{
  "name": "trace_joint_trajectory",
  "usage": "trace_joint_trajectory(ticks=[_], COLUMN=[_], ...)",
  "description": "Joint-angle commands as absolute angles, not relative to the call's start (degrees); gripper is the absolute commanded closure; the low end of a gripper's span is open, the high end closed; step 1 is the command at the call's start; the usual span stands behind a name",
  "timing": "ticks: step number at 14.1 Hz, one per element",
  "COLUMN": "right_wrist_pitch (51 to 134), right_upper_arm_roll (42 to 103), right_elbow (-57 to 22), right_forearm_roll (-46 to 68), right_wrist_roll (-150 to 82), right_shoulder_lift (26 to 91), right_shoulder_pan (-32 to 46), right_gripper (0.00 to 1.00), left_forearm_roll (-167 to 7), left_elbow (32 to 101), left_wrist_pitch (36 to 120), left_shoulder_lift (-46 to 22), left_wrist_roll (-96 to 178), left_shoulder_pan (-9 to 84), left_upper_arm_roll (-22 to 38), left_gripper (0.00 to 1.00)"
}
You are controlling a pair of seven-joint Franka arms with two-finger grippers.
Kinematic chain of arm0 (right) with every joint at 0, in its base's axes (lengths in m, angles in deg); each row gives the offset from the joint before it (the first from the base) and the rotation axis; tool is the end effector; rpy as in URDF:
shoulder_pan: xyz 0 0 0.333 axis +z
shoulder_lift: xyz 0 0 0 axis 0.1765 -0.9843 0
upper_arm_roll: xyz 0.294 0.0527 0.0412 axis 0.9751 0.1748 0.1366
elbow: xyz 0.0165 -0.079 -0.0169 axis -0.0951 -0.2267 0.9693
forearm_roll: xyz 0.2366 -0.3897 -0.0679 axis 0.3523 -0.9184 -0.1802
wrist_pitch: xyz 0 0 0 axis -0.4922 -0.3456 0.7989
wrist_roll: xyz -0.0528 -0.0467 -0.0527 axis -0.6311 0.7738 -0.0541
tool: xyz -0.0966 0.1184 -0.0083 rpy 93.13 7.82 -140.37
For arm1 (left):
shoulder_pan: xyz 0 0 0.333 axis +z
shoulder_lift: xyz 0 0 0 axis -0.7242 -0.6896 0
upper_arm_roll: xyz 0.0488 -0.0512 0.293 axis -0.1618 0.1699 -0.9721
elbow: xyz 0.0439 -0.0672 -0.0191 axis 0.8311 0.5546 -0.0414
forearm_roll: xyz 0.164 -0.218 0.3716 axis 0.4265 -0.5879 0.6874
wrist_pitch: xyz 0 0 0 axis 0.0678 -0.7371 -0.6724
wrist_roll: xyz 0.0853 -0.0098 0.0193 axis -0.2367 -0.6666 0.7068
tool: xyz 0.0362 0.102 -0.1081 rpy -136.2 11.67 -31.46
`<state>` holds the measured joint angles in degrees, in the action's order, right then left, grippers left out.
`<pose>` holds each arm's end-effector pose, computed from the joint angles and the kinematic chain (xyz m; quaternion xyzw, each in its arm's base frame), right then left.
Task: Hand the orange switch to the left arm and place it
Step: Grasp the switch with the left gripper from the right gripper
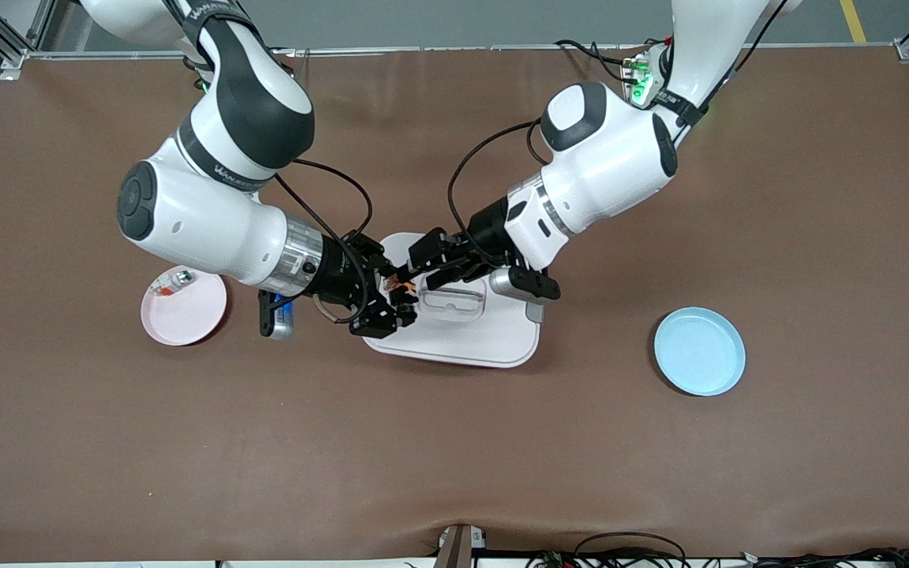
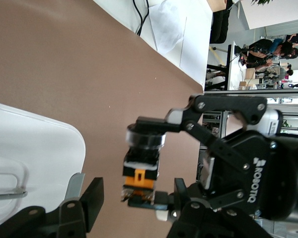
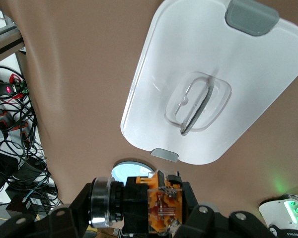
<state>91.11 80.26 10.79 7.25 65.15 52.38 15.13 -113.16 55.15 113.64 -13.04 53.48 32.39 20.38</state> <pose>0.6929 0.4177 0.4479 -0.7452 0.5933 0.1897 0.2382 0.6237 -0.5225 0.4231 0.8763 0.1040 0.0726 0.4647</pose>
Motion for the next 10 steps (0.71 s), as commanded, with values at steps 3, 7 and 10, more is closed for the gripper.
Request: trace_joint_trajectory(ticks=[3,7,10], right_wrist_pitch=[90.61,90.7,90.78], right_upper_arm_roll=[79.5,79.5,79.5], right_elbow=[16.46,16.99,17.52], right_forearm_roll=[8.2,8.11,8.11], right_wrist_roll=[69.49,70.02,71.43], right_shoulder_lift=[48.93,48.75,48.58], right_shoulder_pan=[16.64,17.26,17.61], right_gripper=[1.0,1.0,1.0], left_forearm_roll=[-113.6,-113.51,-113.34], left_elbow=[53.76,53.67,53.5], left_wrist_pitch=[113.98,113.98,113.98], left_shoulder_lift=[-14.2,-14.73,-14.73], left_wrist_roll=[51.67,51.49,51.49], left_shoulder_pan=[32.34,32.25,32.07], left_upper_arm_roll=[20.51,20.42,20.42], left_gripper=[0.36,0.41,0.55])
